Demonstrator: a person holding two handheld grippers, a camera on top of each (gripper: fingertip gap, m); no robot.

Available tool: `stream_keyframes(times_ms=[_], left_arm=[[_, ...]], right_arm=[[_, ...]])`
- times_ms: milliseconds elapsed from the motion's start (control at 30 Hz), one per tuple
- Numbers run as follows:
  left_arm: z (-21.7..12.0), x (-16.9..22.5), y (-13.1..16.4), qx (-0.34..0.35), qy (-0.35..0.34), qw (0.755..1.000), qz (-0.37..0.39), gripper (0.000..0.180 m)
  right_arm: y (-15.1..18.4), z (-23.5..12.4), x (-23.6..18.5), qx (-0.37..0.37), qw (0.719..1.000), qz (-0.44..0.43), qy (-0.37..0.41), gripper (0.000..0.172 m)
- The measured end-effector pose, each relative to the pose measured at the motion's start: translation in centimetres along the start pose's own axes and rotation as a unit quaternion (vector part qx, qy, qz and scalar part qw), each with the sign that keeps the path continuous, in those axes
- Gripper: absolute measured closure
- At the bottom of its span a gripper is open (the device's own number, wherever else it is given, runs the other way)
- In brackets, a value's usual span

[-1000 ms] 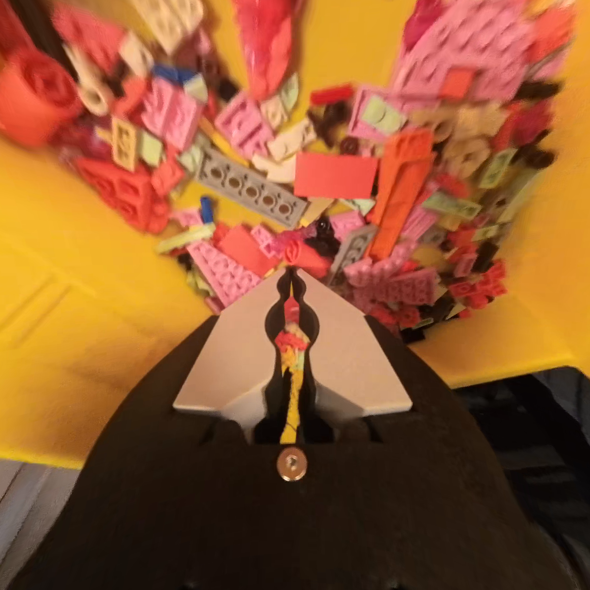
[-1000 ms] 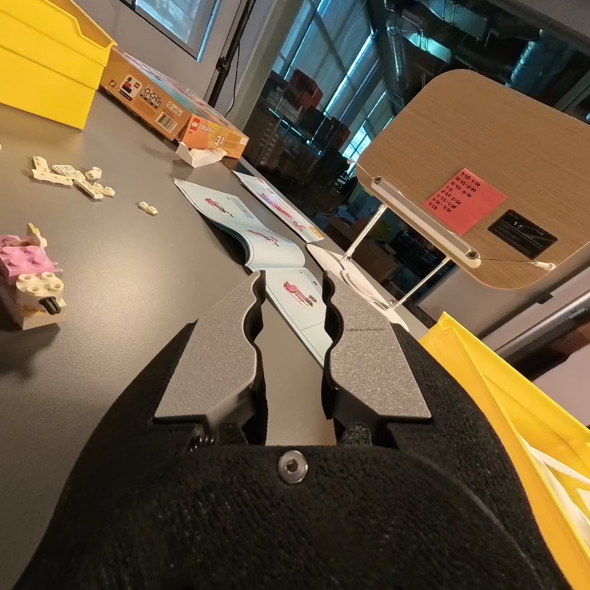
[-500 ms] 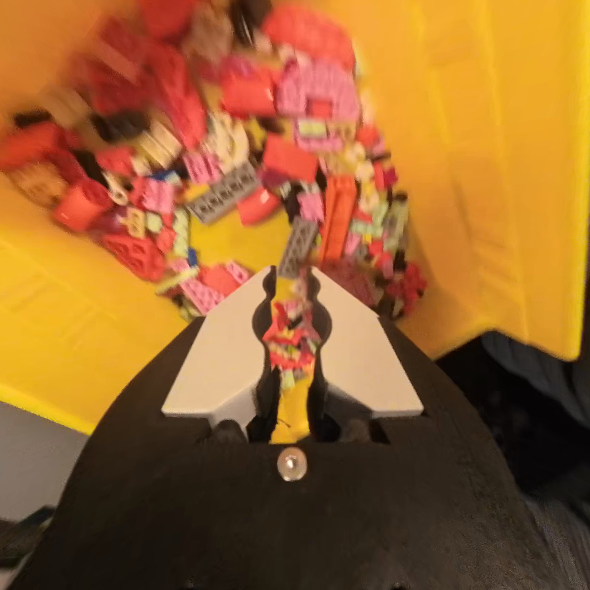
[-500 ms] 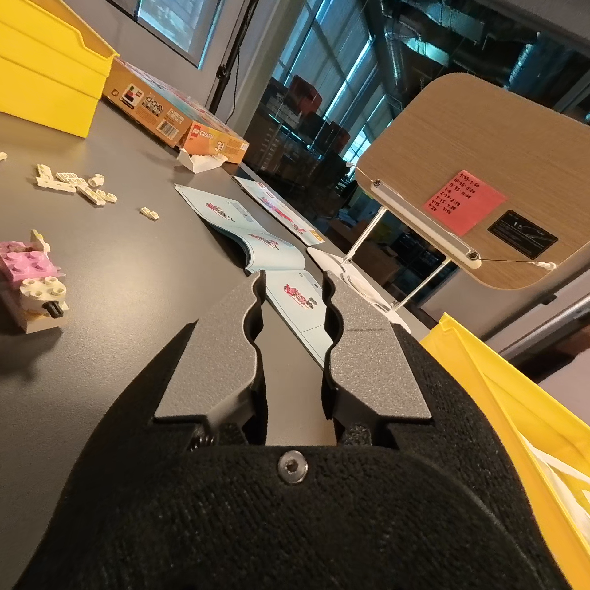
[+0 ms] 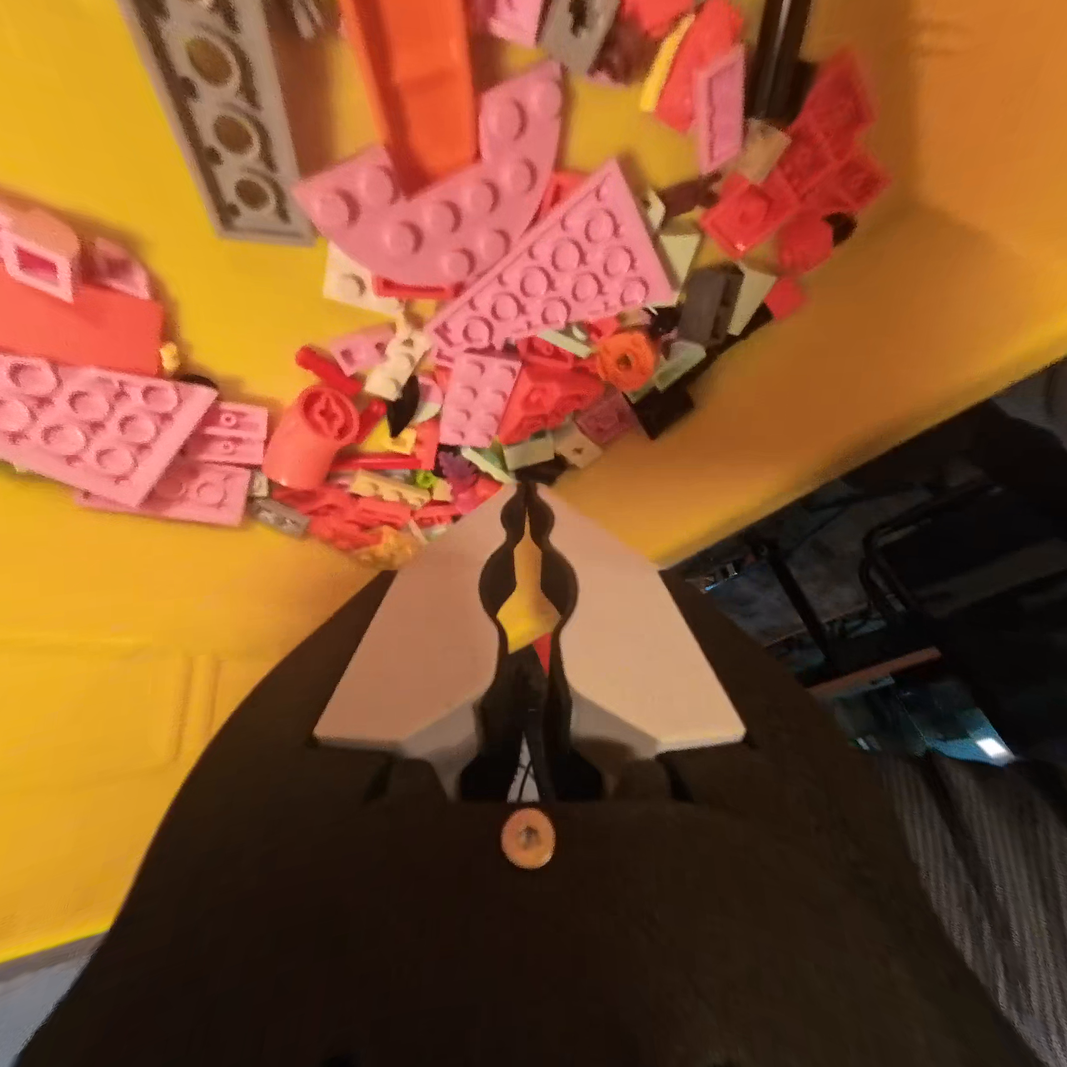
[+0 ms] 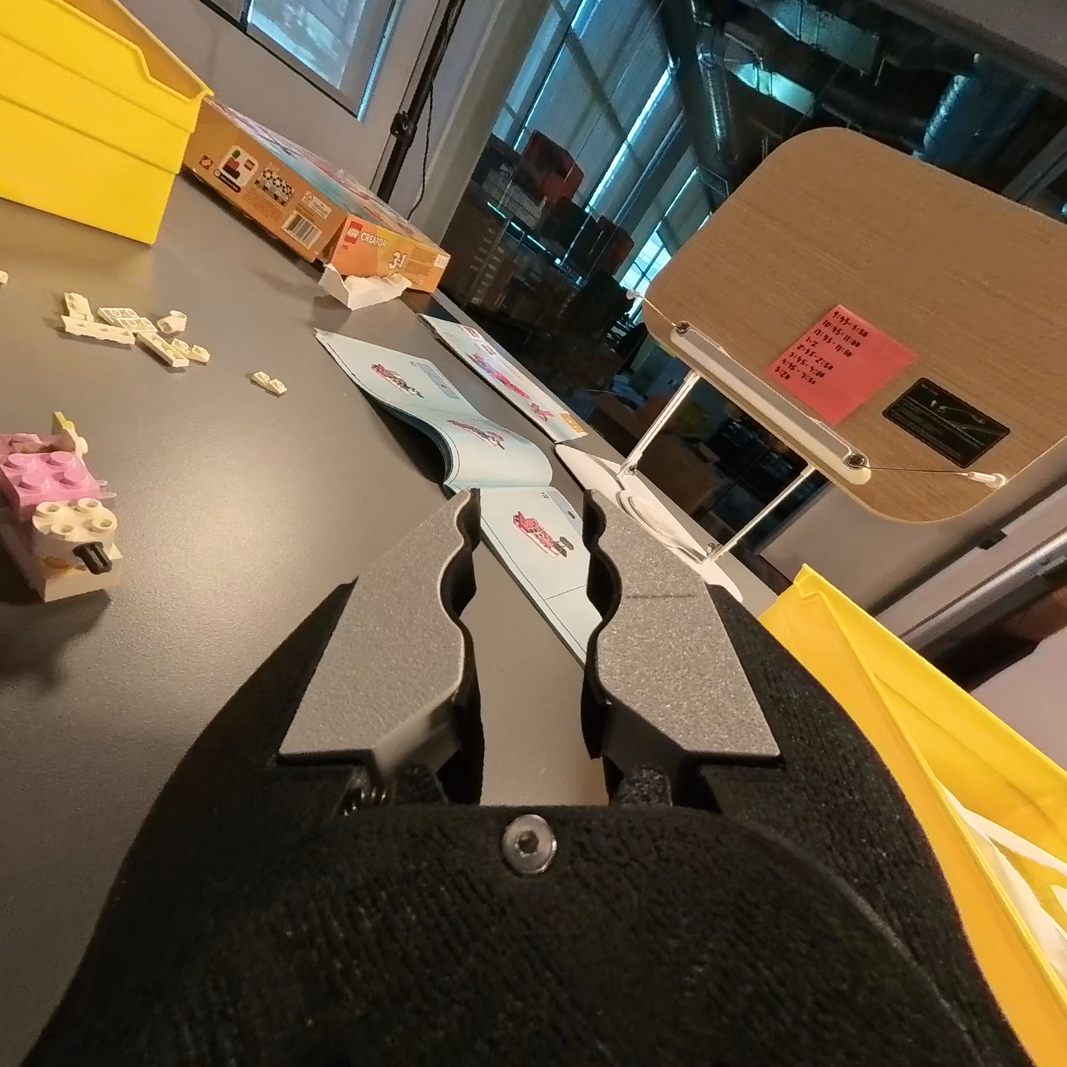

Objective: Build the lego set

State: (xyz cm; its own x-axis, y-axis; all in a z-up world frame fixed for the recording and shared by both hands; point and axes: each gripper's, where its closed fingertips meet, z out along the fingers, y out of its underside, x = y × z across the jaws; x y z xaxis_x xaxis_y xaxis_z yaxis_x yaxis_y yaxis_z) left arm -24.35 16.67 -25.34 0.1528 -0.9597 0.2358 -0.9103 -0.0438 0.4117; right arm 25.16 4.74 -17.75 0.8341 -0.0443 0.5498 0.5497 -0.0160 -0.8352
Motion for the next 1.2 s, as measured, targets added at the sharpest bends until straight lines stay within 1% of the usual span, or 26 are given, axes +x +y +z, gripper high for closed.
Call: stream_keyframes(times_ms=[133,233,300,333,367,500,600,667,700,733,767,800,867,900,933,967,1033,1100,1133,1200], left_arm=[[0.0,-0.4,-1.1,-0.006,-0.020,1.000,0.020,0.180],[-1.1,-0.7,-3.2,0.033,-0.038,0.998,0.047,0.180],[-1.5,-2.0,-3.9,0.041,-0.076,0.995,0.052,0.180],[-1.8,-2.3,-4.7,0.061,-0.083,0.993,0.050,0.180],[-2.0,-2.1,-5.5,0.084,-0.069,0.993,0.051,0.180],[-3.4,-2.2,-7.4,0.160,-0.060,0.984,0.050,0.180],[-5.4,-3.2,-8.0,0.234,-0.094,0.968,0.014,0.180],[-7.6,-4.0,-7.9,0.304,-0.124,0.944,-0.027,0.180],[-8.9,-4.5,-7.7,0.342,-0.143,0.927,-0.052,0.180],[-10.3,-5.0,-7.2,0.380,-0.167,0.906,-0.083,0.180],[-11.9,-5.4,-6.6,0.421,-0.194,0.878,-0.116,0.180],[-13.7,-5.7,-5.8,0.464,-0.225,0.843,-0.153,0.180],[-17.3,-5.0,-4.3,0.548,-0.270,0.764,-0.206,0.180],[-18.8,-4.3,-3.8,0.584,-0.286,0.725,-0.228,0.180],[-19.9,-3.4,-3.5,0.607,-0.295,0.695,-0.248,0.180],[-20.4,-2.6,-3.6,0.613,-0.300,0.678,-0.273,0.180],[-20.6,-0.9,-5.3,0.604,-0.306,0.677,-0.289,0.157],[-21.3,0.4,-7.4,0.598,-0.337,0.668,-0.286,0.135],[-21.7,0.9,-8.6,0.595,-0.346,0.667,-0.285,0.121],[-22.3,2.1,-11.4,0.599,-0.341,0.671,-0.274,0.097]], right_arm=[[0.0,0.0,0.1,0.000,1.000,0.000,0.001,0.139],[0.0,0.0,0.1,0.000,1.000,0.001,0.001,0.139],[0.0,0.0,0.1,0.001,1.000,0.001,0.001,0.139],[0.0,0.0,0.1,0.001,1.000,0.002,0.001,0.139],[0.0,0.0,0.1,0.002,1.000,0.002,0.001,0.139],[0.0,0.0,0.2,0.003,1.000,0.005,0.001,0.139],[0.0,0.0,0.2,0.005,1.000,0.009,-0.001,0.139],[0.1,-0.1,0.3,0.003,1.000,0.013,-0.002,0.138],[0.0,-0.1,0.6,0.001,1.000,0.018,0.001,0.138],[-0.2,-0.2,1.0,0.004,1.000,0.026,0.005,0.138],[-0.8,-0.2,1.3,0.011,0.999,0.036,0.008,0.137],[-1.7,-0.2,1.5,0.021,0.999,0.044,0.012,0.137],[-4.3,0.1,1.3,0.045,0.997,0.063,0.004,0.136],[-5.7,0.5,0.6,0.055,0.995,0.083,-0.014,0.135],[-7.1,1.0,-0.4,0.061,0.991,0.112,-0.044,0.131],[-8.7,1.5,-1.7,0.066,0.985,0.139,-0.079,0.127],[-12.3,2.1,-3.8,0.085,0.973,0.170,-0.133,0.120],[-16.3,2.2,-5.0,0.113,0.961,0.193,-0.163,0.114],[-18.4,2.0,-5.4,0.130,0.953,0.208,-0.179,0.112],[-22.3,1.4,-6.7,0.150,0.933,0.235,-0.228,0.105]])
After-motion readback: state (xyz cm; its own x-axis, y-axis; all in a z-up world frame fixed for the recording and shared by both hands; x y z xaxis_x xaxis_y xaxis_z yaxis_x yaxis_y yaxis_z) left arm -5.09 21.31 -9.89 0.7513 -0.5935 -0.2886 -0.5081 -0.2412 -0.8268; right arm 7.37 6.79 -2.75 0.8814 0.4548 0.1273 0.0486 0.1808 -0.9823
